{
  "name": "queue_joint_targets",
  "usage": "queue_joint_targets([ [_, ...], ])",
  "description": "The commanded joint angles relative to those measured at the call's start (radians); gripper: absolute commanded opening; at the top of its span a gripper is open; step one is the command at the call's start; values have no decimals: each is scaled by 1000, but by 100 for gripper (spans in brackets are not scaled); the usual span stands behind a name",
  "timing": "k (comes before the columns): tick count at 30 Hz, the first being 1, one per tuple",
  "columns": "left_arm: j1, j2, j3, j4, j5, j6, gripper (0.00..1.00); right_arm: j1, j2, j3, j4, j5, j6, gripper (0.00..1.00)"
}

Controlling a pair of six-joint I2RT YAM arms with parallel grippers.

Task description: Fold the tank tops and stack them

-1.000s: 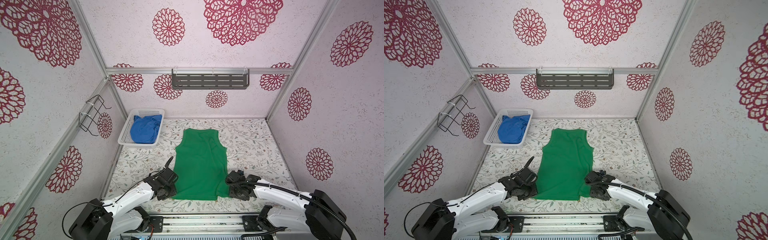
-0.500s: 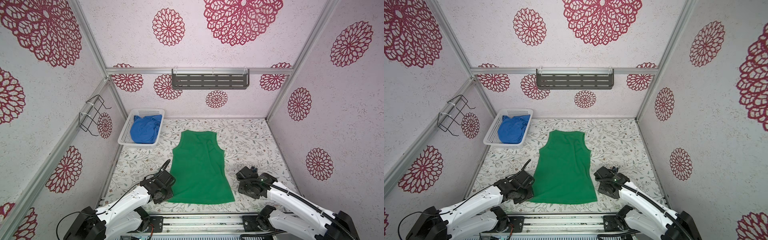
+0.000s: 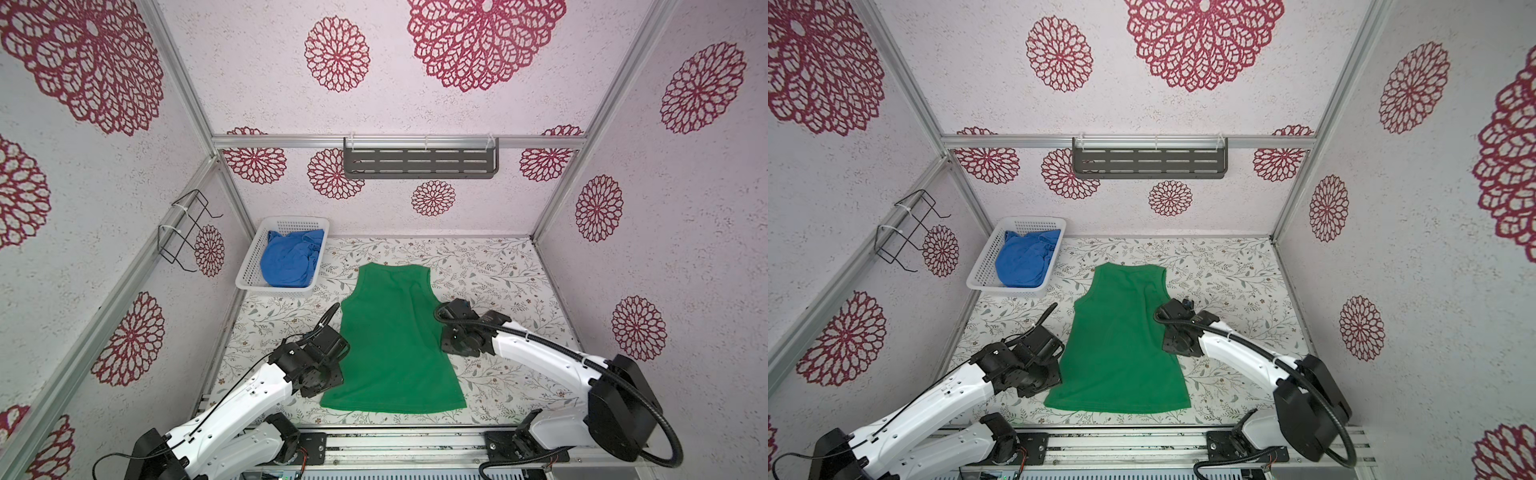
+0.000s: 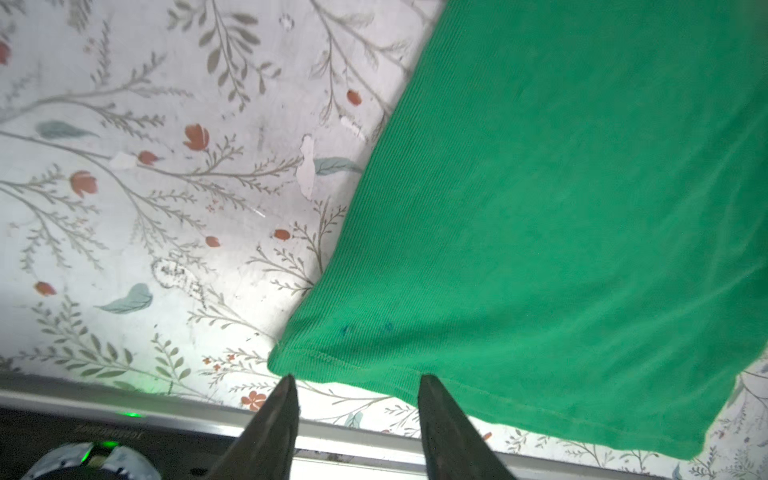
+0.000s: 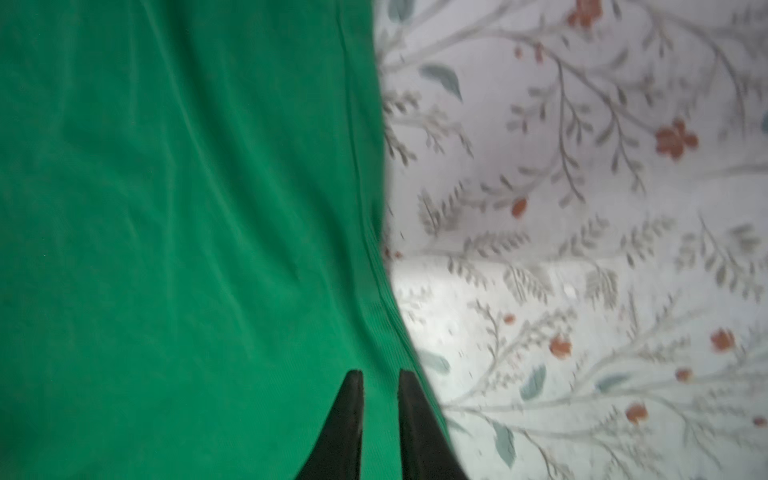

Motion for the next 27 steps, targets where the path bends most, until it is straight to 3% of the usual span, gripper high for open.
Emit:
queue_joint_targets([
  [1, 15, 57, 42, 11, -30, 57, 51, -44, 105, 70, 100, 8, -109, 16],
  [6, -2, 138, -12, 147, 43, 35, 49, -77, 260, 156, 155, -5, -184, 14],
  [13, -10, 89, -170, 250, 85, -47, 46, -151, 401, 222, 151, 30, -255, 13],
  [19, -88, 112, -251, 291, 81, -129, 45, -223, 486, 285, 181, 48, -324, 13],
  [23, -106, 130, -264, 286, 83, -126, 45, -253, 543, 371, 143, 52, -382, 14],
  [27, -106, 91, -134, 162, 31, -80, 49, -253, 469, 426, 73, 56, -417, 24],
])
